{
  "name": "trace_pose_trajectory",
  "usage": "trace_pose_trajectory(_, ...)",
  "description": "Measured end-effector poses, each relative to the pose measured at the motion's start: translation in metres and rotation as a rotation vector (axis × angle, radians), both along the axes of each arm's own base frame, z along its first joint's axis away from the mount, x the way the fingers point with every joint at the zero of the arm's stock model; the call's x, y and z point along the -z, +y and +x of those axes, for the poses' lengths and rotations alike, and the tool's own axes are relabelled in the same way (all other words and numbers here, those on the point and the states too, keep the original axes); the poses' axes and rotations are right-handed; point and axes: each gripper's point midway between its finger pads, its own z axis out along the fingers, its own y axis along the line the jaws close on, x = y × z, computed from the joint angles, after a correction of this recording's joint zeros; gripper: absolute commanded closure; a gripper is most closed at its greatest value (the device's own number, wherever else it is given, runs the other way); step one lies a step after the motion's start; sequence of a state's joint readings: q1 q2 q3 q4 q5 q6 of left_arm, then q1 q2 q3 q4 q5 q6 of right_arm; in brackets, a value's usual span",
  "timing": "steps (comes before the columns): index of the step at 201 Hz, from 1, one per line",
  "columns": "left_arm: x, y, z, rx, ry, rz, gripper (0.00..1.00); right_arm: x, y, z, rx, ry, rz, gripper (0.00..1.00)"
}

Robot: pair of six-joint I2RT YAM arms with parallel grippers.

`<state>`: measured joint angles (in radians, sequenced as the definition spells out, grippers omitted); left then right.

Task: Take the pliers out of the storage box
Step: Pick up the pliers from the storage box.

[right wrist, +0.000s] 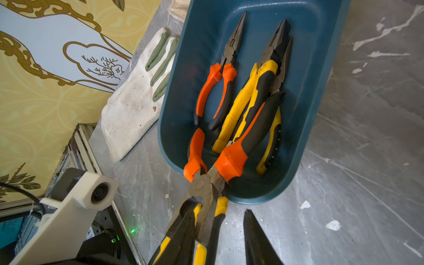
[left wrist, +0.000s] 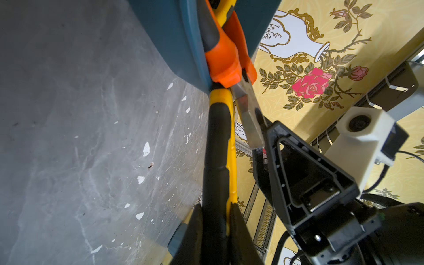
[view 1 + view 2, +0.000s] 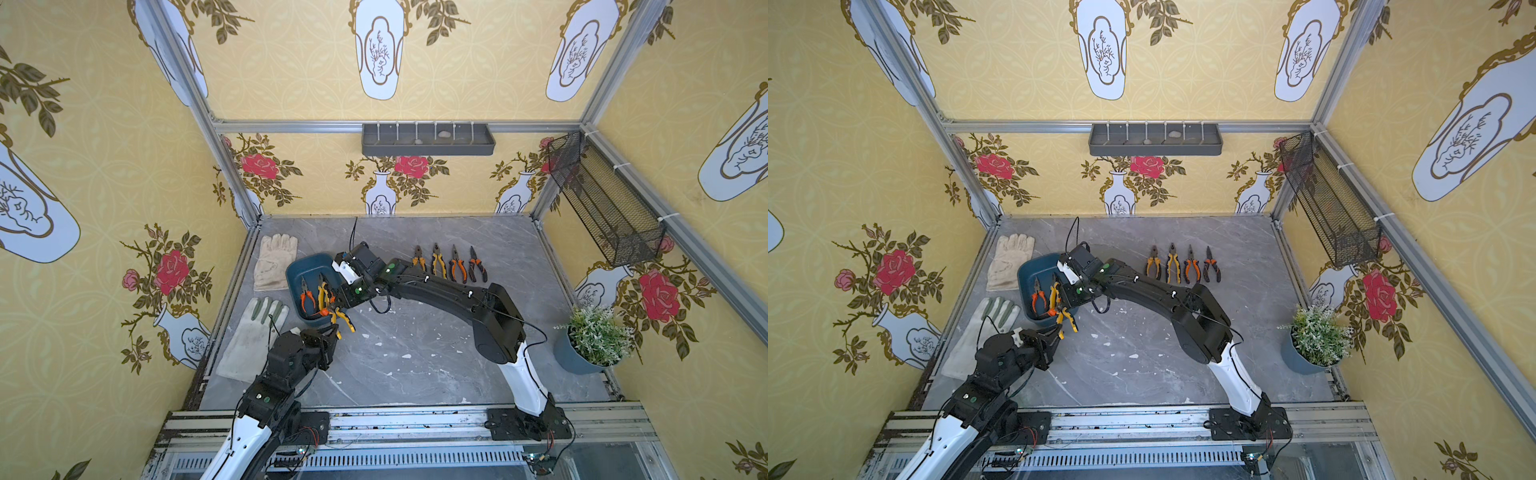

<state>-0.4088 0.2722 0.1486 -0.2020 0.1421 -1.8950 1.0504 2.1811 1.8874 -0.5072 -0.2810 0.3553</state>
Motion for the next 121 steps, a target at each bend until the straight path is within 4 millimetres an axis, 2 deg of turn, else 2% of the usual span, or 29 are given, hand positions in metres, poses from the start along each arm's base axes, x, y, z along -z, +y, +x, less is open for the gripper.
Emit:
trace_pose_trajectory(73,-0.0020,0.0006,-0.0010,0.000,0.004,0.005,1.00,0.0076,0.0044,-0.0033,-0.027,-0.006,-0.016,0.75)
trace_pose_trajectory(99,-0.0023,0.0010,-0.0009,-0.001,0.002,0.008,1.00,0.0066,0.0080,-0.0055,-0.046,-0.017,-0.011,0.91)
trace_pose_trajectory(121,-0.0029,0.0018,-0.0004,-0.005,0.000,0.011,1.00,0.0076,0.0061,-0.0035,-0.048,-0.044,-0.029,0.99)
